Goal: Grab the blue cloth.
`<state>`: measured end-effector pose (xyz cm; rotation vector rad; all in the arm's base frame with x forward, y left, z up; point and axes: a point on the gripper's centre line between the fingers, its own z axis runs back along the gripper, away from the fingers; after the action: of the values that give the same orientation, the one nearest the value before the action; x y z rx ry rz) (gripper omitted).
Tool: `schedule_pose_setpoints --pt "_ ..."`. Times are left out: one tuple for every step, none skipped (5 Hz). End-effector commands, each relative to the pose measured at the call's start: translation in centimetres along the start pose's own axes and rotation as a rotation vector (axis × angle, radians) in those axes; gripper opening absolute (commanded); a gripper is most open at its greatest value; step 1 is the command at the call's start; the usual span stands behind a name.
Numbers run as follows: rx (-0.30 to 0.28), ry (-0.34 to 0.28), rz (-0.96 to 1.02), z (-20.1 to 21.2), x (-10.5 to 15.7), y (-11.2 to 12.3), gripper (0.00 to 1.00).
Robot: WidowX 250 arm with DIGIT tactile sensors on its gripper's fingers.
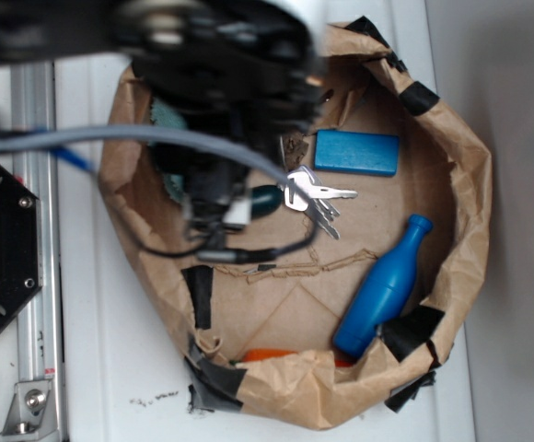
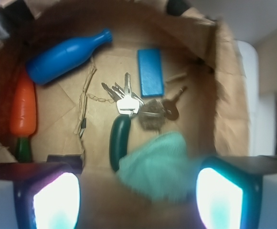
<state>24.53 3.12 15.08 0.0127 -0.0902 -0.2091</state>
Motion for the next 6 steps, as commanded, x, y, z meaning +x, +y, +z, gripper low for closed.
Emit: schedule_pose_setpoints --pt "0.010 0.097 -0.149 -5.5 -2.4 -1.5 1.00" --pt "0.064 0.141 -0.172 -7.8 -4.0 0.0 1.00" --pt "0.009 0.142 -0.166 -9.2 -4.6 2.3 1.00" --pt "0.033 0.167 -0.236 -11.7 -4.7 3.9 1.00" --pt "0.078 0.168 -0.283 -12.3 -4.6 3.0 1.00" --pt "0.056 0.146 -0.259 -12.4 -4.8 3.2 0.00"
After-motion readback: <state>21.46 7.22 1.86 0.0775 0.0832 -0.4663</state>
